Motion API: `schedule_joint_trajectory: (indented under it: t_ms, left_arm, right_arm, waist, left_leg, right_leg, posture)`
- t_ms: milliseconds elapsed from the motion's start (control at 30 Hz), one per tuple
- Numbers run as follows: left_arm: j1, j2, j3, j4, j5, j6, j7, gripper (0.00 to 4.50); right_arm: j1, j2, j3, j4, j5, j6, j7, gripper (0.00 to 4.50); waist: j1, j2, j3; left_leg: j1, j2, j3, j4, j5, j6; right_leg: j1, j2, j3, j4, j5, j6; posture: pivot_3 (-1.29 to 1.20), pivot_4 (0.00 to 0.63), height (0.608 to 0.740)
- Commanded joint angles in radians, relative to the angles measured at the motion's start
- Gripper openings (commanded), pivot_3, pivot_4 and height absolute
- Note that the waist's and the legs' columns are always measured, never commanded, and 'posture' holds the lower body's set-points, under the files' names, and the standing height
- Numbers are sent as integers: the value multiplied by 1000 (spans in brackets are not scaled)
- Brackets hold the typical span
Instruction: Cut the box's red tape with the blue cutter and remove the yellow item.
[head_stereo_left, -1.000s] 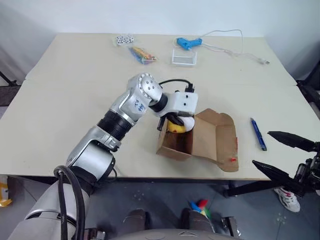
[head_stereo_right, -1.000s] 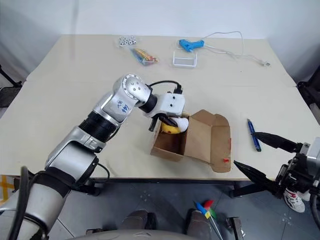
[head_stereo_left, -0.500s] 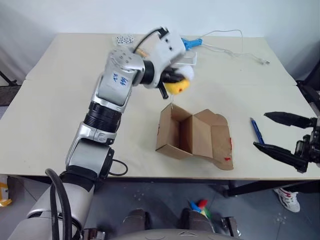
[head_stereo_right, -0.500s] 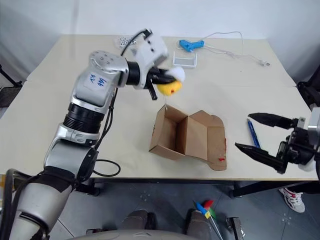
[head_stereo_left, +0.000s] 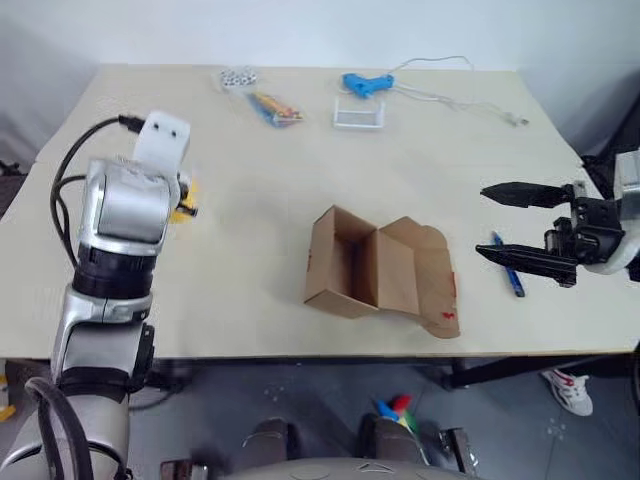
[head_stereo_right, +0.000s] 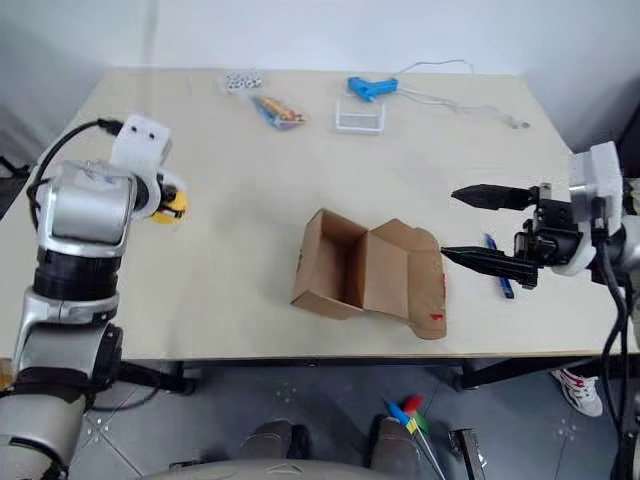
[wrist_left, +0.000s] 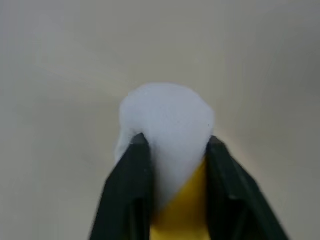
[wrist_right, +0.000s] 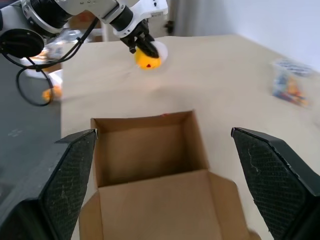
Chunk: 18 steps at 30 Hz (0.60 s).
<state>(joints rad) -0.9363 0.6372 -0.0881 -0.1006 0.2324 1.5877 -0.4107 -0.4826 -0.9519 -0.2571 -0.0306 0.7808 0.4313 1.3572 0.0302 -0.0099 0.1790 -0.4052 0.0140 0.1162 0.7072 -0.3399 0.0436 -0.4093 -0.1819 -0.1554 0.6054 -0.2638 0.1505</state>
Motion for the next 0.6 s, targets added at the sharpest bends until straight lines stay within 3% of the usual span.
schedule_joint_trajectory:
  t_ms: [33, 233, 467, 600]
  left_arm:
    - [80, 22, 41, -119, -9, 27, -5, 2658]
    - [155, 60, 118, -185, -15, 27, 0, 4467]
    - [150, 205, 169, -235, -135, 27, -90, 4467]
    - [87, 288, 262, -247, -322, 27, -215, 4467]
  right_arm:
    - [-47, 10, 19, 45, -26, -33, 49, 4500]
    - [-116, 34, 58, 104, -59, -46, 96, 4500]
    - [-143, 23, 61, 158, -85, -63, 140, 4500]
    - [-171, 15, 61, 200, -110, -74, 156, 4500]
  waist:
    - [1, 0, 0]
    - [-5, 0, 0]
    - [-7, 0, 0]
    - [-7, 0, 0]
  left_leg:
    - [0, 0, -1, 0, 0, 0]
    - [0, 0, -4, 2, 1, -1]
    - [0, 0, -8, 2, 0, -2]
    - [0, 1, -8, 2, 0, -2]
  right_leg:
    - [1, 0, 0, 0, 0, 0]
    - [1, 0, 0, 0, 0, 0]
    - [1, 0, 0, 0, 0, 0]
    - [1, 0, 0, 0, 0, 0]
  posture:
    - [0, 150, 740]
    - [0, 150, 740]
    - [0, 150, 740]
    - [0, 150, 740]
